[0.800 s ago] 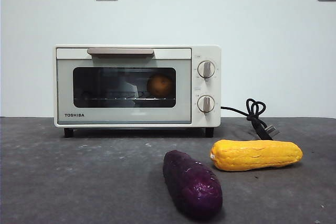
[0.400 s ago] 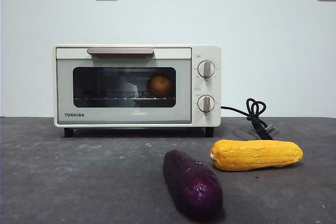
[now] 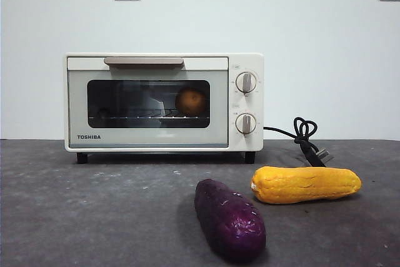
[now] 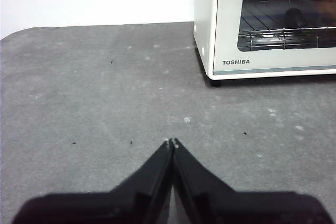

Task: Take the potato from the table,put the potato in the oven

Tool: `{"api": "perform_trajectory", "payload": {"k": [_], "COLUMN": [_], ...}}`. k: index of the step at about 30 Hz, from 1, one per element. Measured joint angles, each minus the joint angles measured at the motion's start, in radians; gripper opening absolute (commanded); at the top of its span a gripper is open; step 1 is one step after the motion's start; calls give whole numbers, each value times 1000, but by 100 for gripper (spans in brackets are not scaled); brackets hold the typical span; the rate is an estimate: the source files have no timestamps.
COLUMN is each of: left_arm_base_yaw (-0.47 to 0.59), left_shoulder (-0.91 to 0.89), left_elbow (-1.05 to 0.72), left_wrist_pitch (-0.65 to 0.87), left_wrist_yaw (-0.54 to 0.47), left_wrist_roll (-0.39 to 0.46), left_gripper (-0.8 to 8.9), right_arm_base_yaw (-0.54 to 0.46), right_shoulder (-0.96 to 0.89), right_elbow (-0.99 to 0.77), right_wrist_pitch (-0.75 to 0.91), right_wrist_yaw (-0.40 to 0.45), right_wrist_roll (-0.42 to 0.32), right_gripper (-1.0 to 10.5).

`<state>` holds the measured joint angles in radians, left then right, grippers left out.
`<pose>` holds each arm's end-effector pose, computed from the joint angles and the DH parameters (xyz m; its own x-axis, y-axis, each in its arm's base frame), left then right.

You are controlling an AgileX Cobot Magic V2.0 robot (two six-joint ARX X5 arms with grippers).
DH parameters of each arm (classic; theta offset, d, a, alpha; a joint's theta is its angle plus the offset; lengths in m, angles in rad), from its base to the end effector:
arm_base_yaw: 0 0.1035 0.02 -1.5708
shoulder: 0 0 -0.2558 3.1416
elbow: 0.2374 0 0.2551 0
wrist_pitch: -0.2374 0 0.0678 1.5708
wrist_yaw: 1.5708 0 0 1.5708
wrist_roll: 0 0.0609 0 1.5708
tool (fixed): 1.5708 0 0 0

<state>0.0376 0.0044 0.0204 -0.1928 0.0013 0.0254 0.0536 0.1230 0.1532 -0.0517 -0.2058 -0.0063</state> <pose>0.1378 0.0051 0.1459 0.9838 0.0357 -0.1759 -0.0318 0.9992 0.0248 0.1387 0.0199 0.1996 0.9663 0.2565 -0.0210 -0.2566 0.9665 -0.0019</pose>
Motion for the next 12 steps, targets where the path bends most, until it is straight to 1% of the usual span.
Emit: {"api": "perform_trajectory", "payload": {"k": [6, 12], "left_arm_base_yaw": [0, 0], "left_shoulder": [0, 0], "left_elbow": [0, 0], "left_wrist_pitch": [0, 0], "left_wrist_yaw": [0, 0], "left_wrist_roll": [0, 0], "left_gripper": [-3, -3], "right_arm_base_yaw": [0, 0], "right_shoulder": [-86, -118], "right_elbow": [-78, -112], "right_wrist_pitch": [-2, -95], "right_wrist_yaw": [1, 27], "right_wrist_roll": [11, 28], "right_gripper": [1, 1]}}
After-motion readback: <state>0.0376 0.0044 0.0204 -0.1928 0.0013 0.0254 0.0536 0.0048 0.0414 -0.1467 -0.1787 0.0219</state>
